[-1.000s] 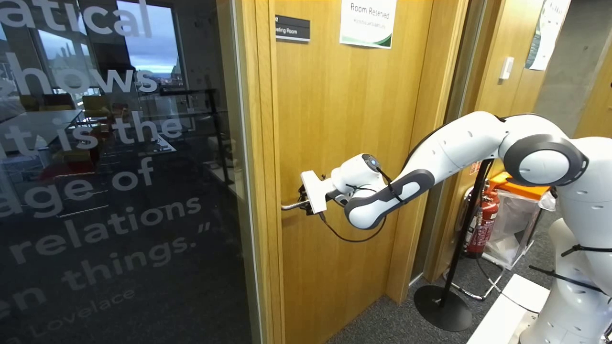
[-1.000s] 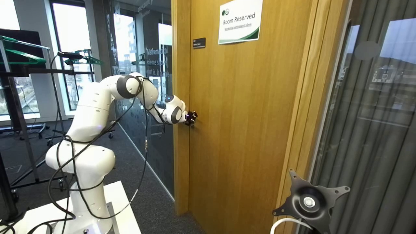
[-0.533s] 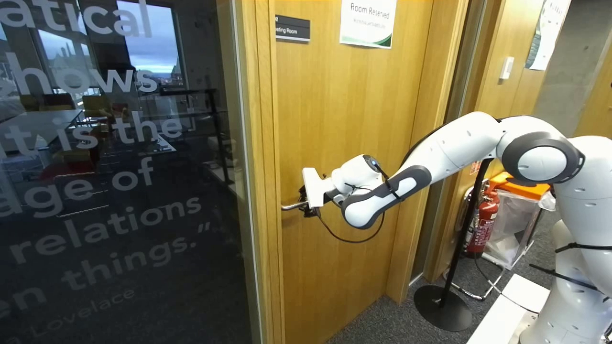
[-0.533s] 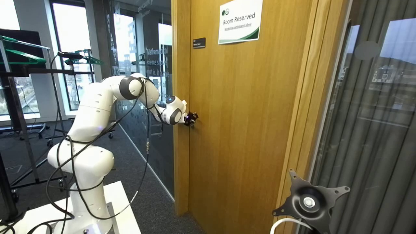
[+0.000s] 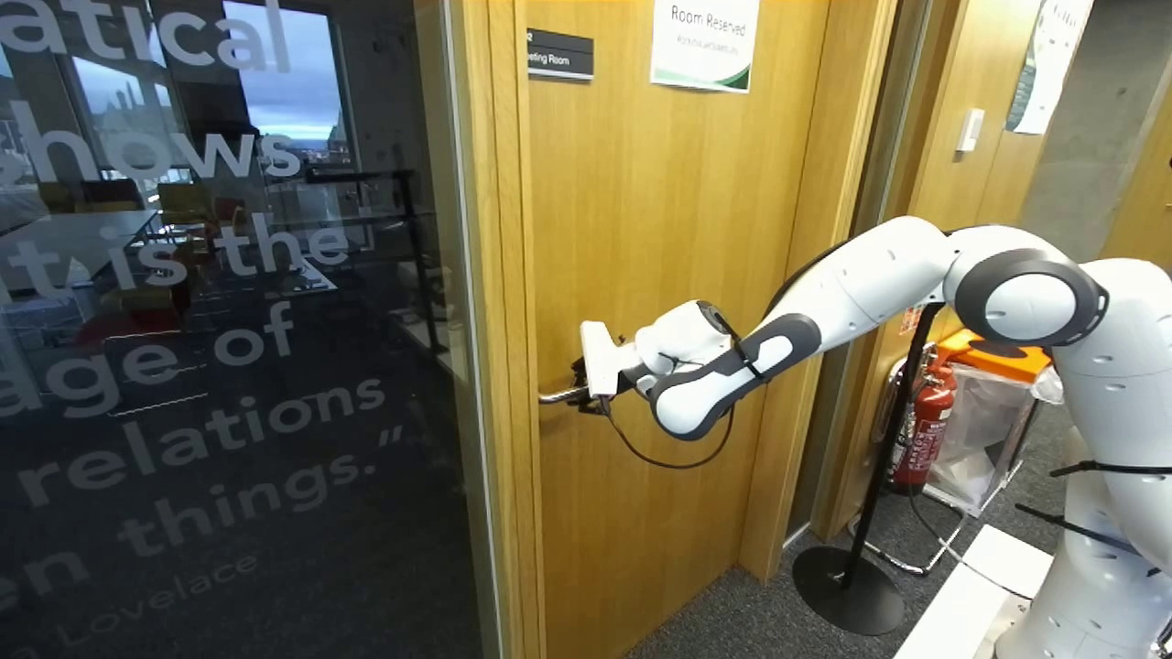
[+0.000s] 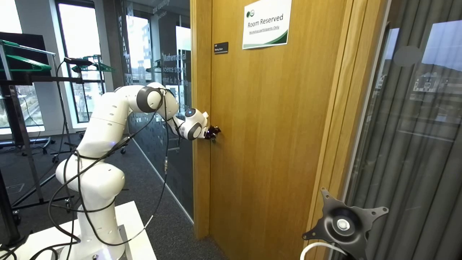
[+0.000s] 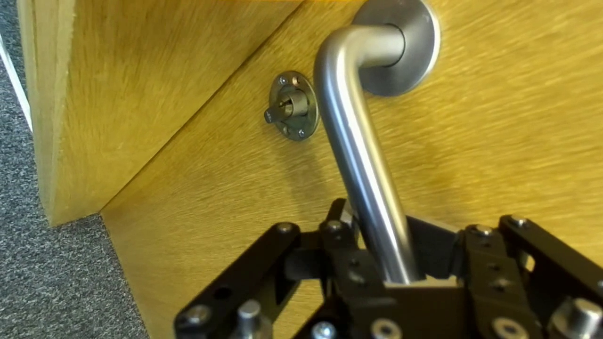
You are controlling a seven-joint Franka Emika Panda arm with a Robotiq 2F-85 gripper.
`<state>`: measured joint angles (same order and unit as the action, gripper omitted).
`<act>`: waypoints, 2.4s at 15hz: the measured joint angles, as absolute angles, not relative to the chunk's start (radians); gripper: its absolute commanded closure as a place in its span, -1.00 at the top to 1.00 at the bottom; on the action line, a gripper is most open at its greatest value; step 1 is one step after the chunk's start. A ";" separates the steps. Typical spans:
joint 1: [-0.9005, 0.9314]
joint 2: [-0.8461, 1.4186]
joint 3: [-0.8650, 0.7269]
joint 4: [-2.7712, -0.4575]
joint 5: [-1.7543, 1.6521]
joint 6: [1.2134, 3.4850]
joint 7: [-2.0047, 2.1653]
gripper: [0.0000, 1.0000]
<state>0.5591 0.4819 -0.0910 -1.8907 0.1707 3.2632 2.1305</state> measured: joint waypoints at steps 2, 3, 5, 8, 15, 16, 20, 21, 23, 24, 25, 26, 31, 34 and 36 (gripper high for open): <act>0.557 0.493 -0.088 -1.884 0.170 3.263 2.122 -0.96; 0.554 0.496 -0.084 -1.882 0.170 3.263 2.121 -0.96; 0.546 0.499 -0.075 -1.880 0.170 3.263 2.120 -0.96; 0.544 0.501 -0.072 -1.879 0.170 3.263 2.120 -0.92; 0.517 0.495 -0.040 -1.876 0.145 3.221 2.066 0.24; 0.493 0.485 -0.013 -1.876 0.147 3.193 2.038 0.42; 0.383 0.422 0.095 -1.865 0.151 3.006 1.900 0.98; 0.370 0.403 0.111 -1.862 0.151 2.951 1.873 1.00; 0.360 0.370 0.130 -1.859 0.153 2.867 1.831 1.00; 0.357 0.355 0.135 -1.858 0.153 2.834 1.814 1.00; 0.351 0.337 0.148 -1.858 0.163 2.787 1.796 1.00; 0.348 0.318 0.159 -1.858 0.177 2.743 1.777 1.00; 0.300 0.219 0.216 -1.858 0.344 2.578 1.665 1.00; 0.249 0.185 0.273 -1.857 0.428 2.545 1.620 1.00; 0.246 0.185 0.278 -1.858 0.429 2.545 1.620 1.00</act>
